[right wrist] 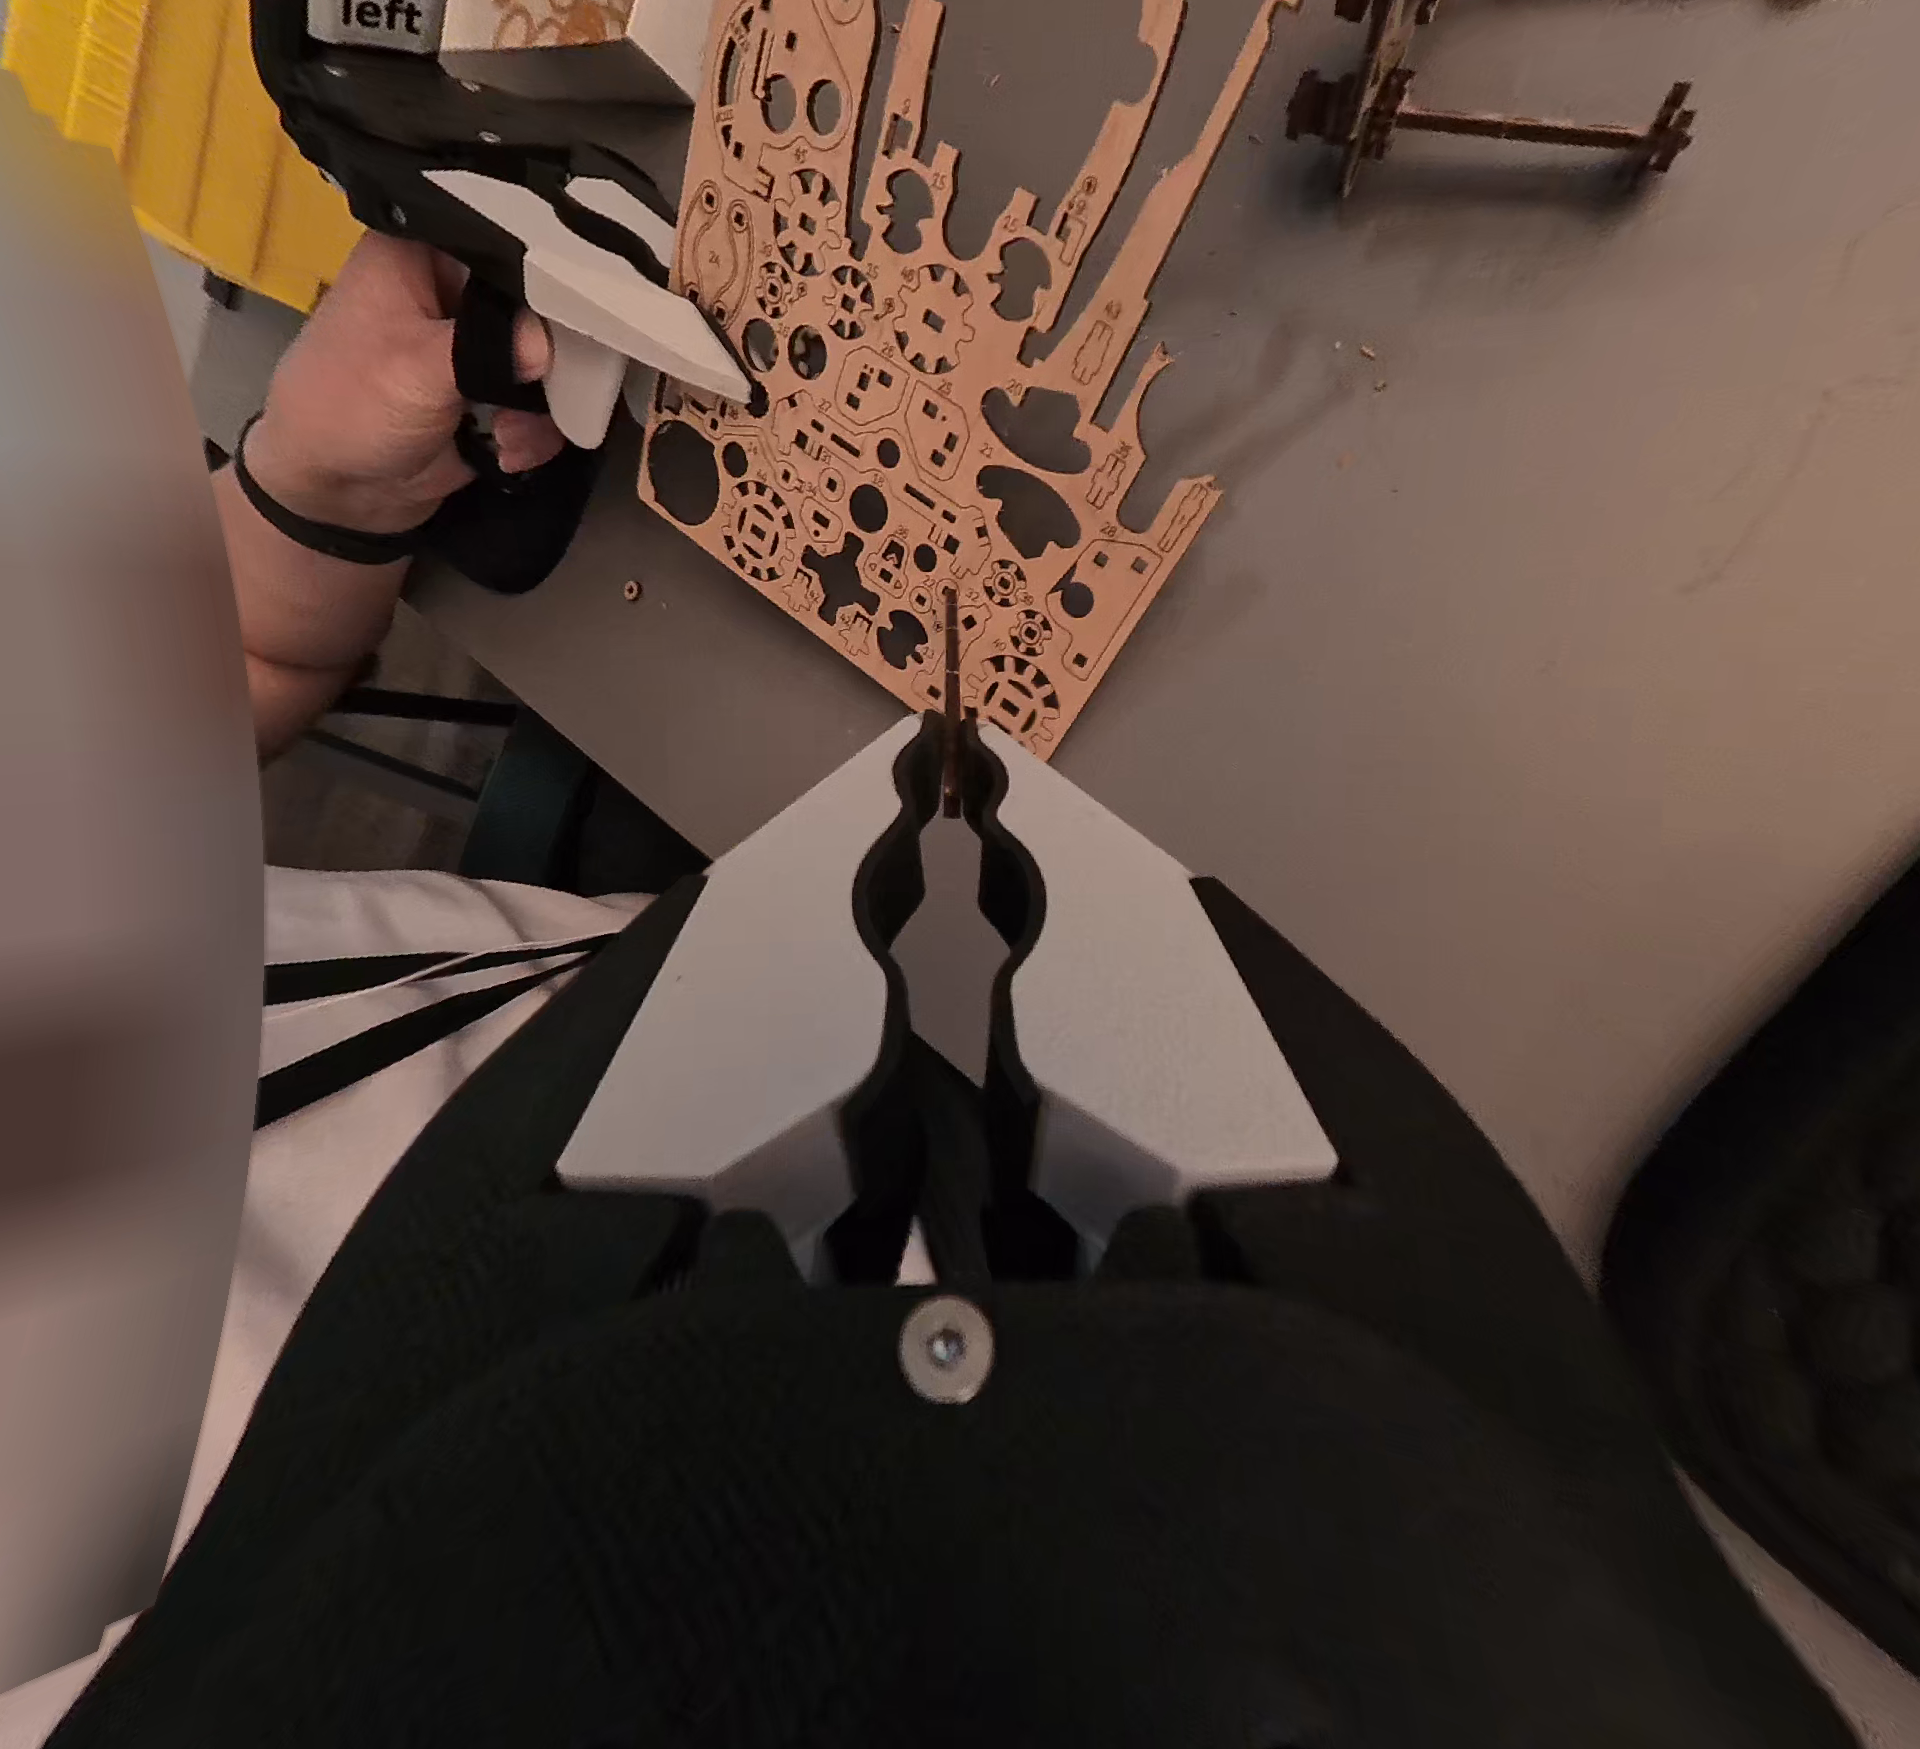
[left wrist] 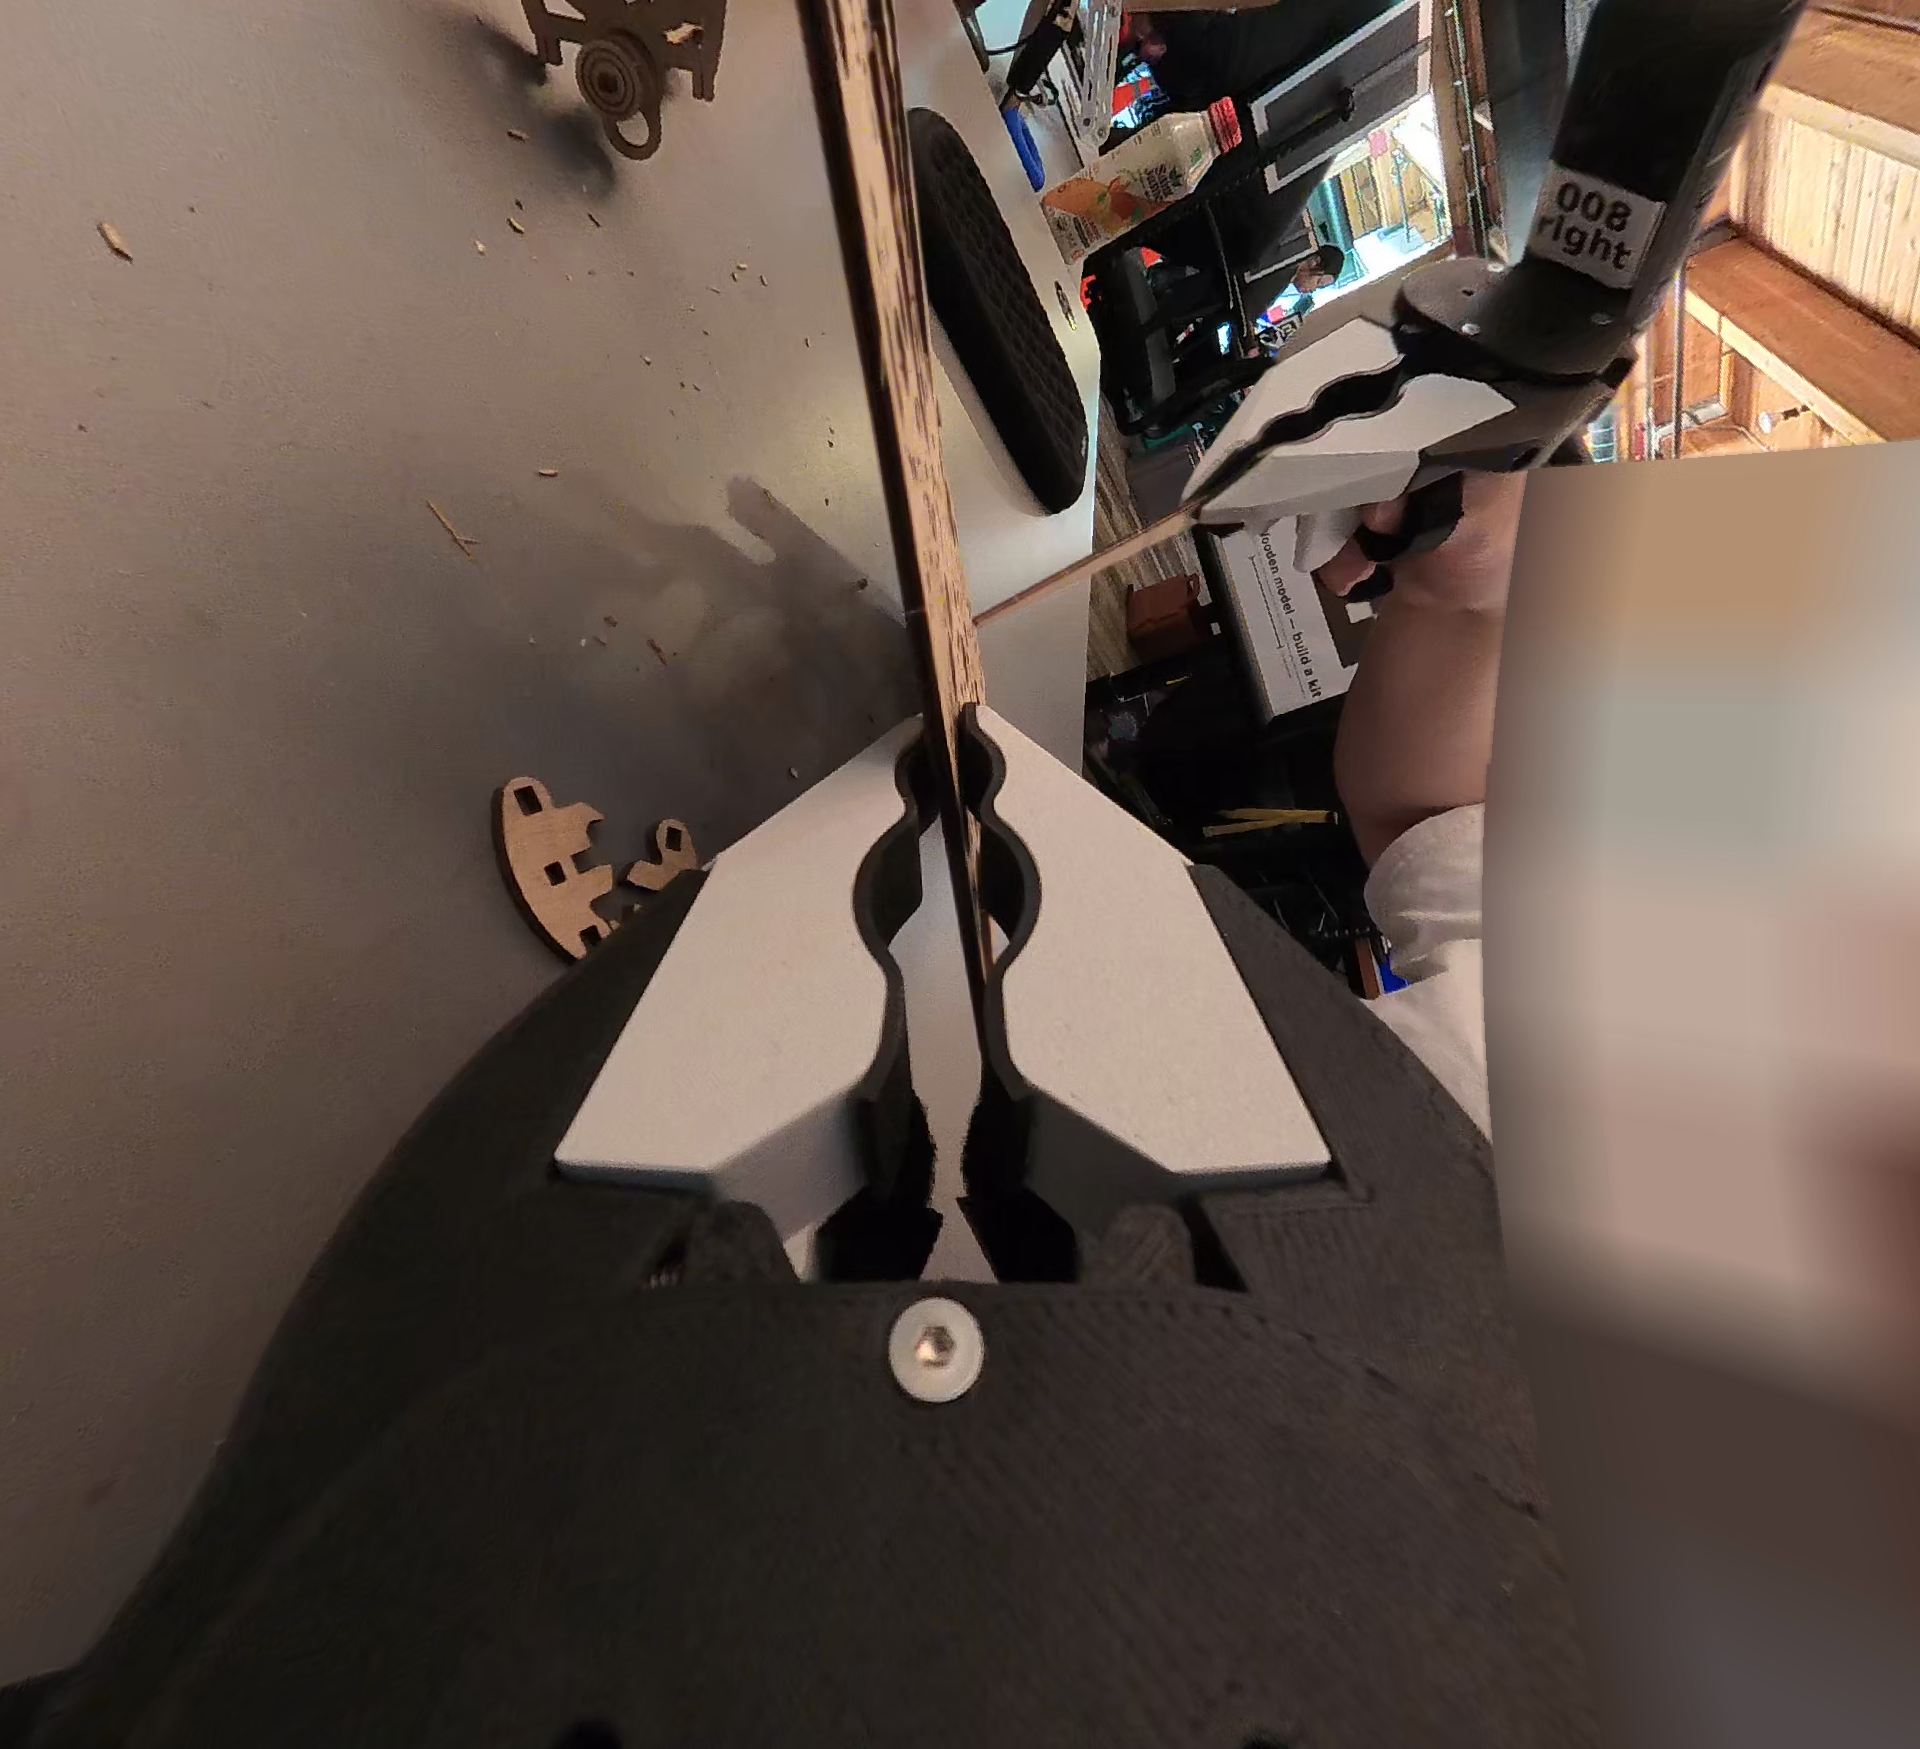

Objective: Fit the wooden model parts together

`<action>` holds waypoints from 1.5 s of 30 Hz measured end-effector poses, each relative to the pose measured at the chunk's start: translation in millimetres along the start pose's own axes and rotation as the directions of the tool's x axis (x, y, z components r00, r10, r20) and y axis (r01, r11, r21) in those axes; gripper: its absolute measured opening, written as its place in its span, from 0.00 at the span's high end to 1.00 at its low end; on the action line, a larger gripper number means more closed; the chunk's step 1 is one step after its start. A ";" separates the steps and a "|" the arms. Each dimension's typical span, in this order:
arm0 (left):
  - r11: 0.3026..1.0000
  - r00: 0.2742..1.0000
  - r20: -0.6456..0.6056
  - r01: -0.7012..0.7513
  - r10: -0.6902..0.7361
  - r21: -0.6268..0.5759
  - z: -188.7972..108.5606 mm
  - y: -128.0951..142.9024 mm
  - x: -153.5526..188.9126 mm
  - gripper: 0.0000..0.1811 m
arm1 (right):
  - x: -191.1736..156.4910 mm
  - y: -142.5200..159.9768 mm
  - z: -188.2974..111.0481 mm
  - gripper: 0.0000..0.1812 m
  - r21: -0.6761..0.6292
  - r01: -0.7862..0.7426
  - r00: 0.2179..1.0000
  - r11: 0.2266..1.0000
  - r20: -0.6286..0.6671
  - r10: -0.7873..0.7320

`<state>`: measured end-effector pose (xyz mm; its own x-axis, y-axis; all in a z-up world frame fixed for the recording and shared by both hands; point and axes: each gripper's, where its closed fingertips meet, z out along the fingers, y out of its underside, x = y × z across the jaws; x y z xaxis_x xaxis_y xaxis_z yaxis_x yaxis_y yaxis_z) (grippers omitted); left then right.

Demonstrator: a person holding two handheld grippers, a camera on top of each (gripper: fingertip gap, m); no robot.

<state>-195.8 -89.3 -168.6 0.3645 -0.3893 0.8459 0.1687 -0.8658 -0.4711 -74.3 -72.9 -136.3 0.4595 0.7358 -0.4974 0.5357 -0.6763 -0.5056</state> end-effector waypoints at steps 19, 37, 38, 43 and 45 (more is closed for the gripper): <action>0.999 0.999 0.022 -0.043 0.043 0.032 0.1 -3.1 2.9 0.98 | 6.9 -0.1 5.3 1.00 -0.057 -0.130 0.991 0.990 0.000 0.131; 0.993 0.994 0.064 -0.094 0.089 0.076 8.3 3.1 7.0 0.96 | 0.5 -24.2 12.5 1.00 -0.238 -0.113 0.961 0.965 -0.274 0.045; 0.993 0.994 0.063 -0.094 0.089 0.076 8.3 3.3 7.1 0.96 | 0.3 -24.9 12.9 1.00 -0.254 -0.122 0.959 0.959 -0.278 0.049; 0.994 0.994 0.065 -0.090 0.086 0.066 9.5 5.4 5.9 0.96 | 2.4 -26.6 15.4 1.00 -0.301 -0.175 0.948 0.937 -0.309 0.078; 0.995 0.995 0.060 -0.080 0.076 0.062 9.6 6.0 5.4 0.96 | 1.8 -28.3 17.9 1.00 -0.319 -0.183 0.944 0.930 -0.321 0.076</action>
<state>-184.0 -93.6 -169.3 0.4306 -0.4346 0.7910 0.1953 -0.8107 -0.5519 -101.2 -53.1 -135.4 0.7021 0.6542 -0.2812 0.6400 -0.7529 -0.1536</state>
